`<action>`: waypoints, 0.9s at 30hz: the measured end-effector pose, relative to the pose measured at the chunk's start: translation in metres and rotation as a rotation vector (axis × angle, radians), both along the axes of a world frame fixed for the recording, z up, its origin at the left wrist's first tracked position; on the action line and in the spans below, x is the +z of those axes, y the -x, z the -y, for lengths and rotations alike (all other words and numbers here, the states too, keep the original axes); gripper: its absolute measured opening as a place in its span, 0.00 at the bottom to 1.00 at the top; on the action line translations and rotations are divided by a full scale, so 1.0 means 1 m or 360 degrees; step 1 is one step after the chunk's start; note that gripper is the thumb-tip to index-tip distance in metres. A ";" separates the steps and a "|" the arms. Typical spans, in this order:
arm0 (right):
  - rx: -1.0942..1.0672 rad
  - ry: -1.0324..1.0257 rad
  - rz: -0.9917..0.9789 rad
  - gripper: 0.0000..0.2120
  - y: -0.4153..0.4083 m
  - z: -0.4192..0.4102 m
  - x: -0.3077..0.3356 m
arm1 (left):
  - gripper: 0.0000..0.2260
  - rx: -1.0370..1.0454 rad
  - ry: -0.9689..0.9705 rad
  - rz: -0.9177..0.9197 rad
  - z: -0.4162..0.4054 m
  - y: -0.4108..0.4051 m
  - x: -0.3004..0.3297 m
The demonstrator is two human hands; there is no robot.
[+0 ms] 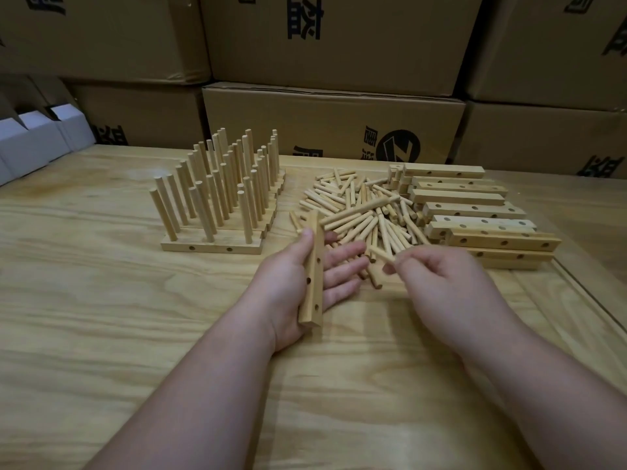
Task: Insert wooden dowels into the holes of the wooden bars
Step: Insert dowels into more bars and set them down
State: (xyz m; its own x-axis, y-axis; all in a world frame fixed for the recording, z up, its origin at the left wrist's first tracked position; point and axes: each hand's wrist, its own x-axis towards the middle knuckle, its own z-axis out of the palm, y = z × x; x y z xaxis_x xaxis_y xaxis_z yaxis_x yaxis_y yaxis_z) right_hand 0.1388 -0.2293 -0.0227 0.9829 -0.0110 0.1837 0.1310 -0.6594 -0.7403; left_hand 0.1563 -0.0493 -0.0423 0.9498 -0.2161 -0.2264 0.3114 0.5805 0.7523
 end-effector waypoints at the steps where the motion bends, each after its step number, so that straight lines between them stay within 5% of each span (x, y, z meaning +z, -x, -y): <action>1: -0.0087 0.0115 0.0066 0.10 -0.004 0.005 -0.002 | 0.21 0.0035 0.0045 -0.0036 -0.001 -0.001 0.000; 6: -0.0212 0.0809 0.0110 0.14 -0.015 0.017 -0.022 | 0.20 0.0067 0.0028 -0.0069 -0.002 -0.002 0.000; 14: -0.0133 0.0827 0.0240 0.18 -0.014 -0.005 -0.030 | 0.18 0.0183 0.0024 -0.0142 -0.001 -0.004 -0.003; 17: -0.0210 0.0865 0.0272 0.11 -0.016 -0.001 -0.028 | 0.18 0.0184 0.0012 -0.0134 0.000 -0.003 -0.002; 27: -0.0096 -0.0554 0.0726 0.04 0.005 0.003 -0.014 | 0.19 0.0176 0.0045 -0.0131 0.000 -0.001 0.001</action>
State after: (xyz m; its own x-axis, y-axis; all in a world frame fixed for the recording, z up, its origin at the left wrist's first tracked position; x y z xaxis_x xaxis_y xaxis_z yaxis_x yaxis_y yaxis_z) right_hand 0.1336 -0.2319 -0.0364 0.8009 -0.2003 0.5643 0.4576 -0.4033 -0.7925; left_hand 0.1574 -0.0493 -0.0416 0.9466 -0.1186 -0.2999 0.3044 0.6355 0.7096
